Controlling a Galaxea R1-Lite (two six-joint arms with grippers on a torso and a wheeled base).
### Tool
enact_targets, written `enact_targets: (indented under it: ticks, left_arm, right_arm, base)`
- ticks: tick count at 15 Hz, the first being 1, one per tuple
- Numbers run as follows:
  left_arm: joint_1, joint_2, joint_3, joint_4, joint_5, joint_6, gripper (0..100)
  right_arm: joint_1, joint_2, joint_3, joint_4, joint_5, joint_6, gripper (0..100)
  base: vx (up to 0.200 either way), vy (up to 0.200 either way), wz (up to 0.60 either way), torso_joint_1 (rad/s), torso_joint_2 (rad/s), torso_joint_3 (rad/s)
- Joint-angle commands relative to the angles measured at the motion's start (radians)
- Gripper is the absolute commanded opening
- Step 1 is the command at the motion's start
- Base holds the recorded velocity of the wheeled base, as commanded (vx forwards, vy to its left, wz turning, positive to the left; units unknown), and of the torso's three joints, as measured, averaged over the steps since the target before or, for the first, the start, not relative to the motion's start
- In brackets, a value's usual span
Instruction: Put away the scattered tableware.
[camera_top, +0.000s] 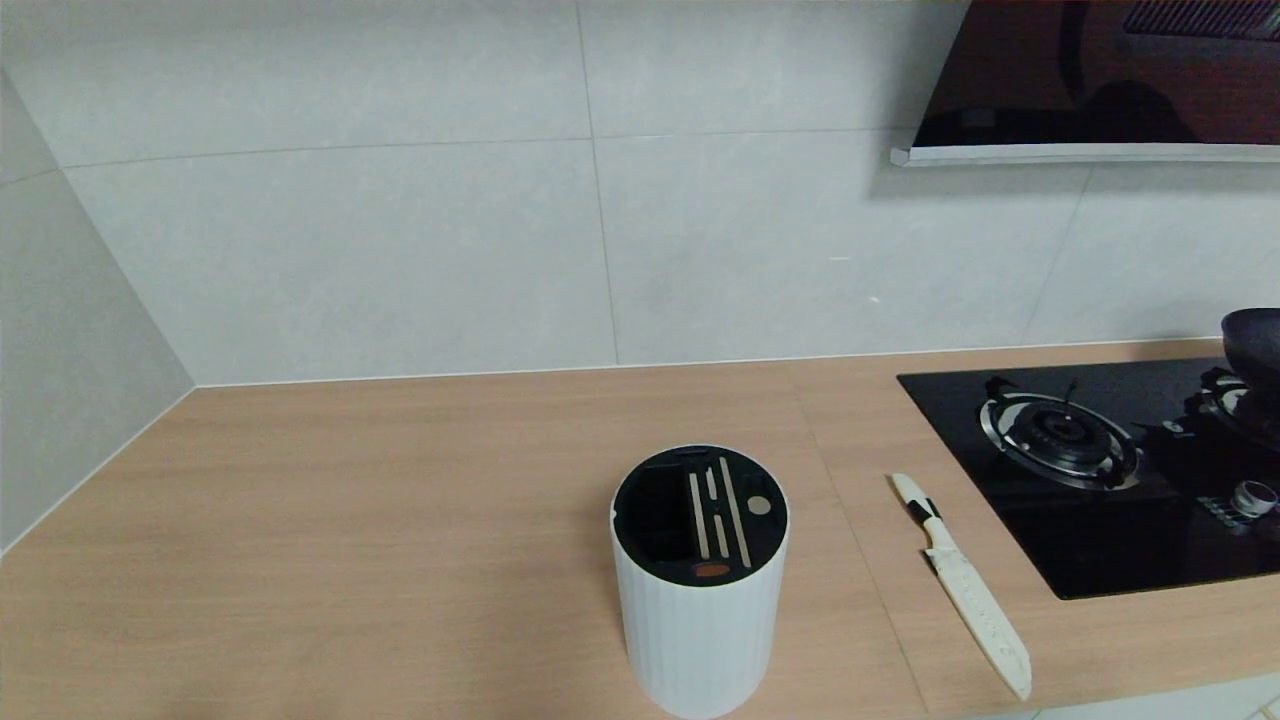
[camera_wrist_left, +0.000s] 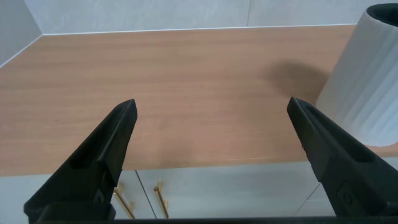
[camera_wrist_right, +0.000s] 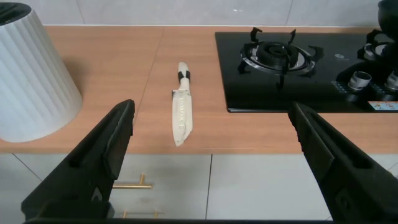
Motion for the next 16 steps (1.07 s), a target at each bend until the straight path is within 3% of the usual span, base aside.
enact_targets:
  ticks: [1, 11, 14, 16]
  left_arm:
    - [0.000, 0.000, 0.000, -0.001, 0.002, -0.001, 100]
    - [0.000, 0.000, 0.000, -0.001, 0.000, -0.001, 100]
    - [0.000, 0.000, 0.000, -0.001, 0.002, 0.001, 100]
    - [0.000, 0.000, 0.000, -0.001, 0.002, 0.001, 100]
  right_arm:
    - [0.000, 0.002, 0.000, 0.000, 0.002, -0.001, 100]
    - [-0.001, 0.002, -0.001, -0.002, -0.010, -0.005, 100]
    - [0.010, 0.055, -0.178, 0.017, 0.003, 0.012, 100]
    - [0.016, 0.229, -0.259, 0.029, 0.051, 0.007, 100]
  base:
    - [0.000, 0.000, 0.00, 0.000, 0.00, 0.000]
    - [0.000, 0.000, 0.00, 0.000, 0.00, 0.000]
    - [0.000, 0.000, 0.00, 0.000, 0.00, 0.000]
    - [0.000, 0.000, 0.00, 0.000, 0.00, 0.000]
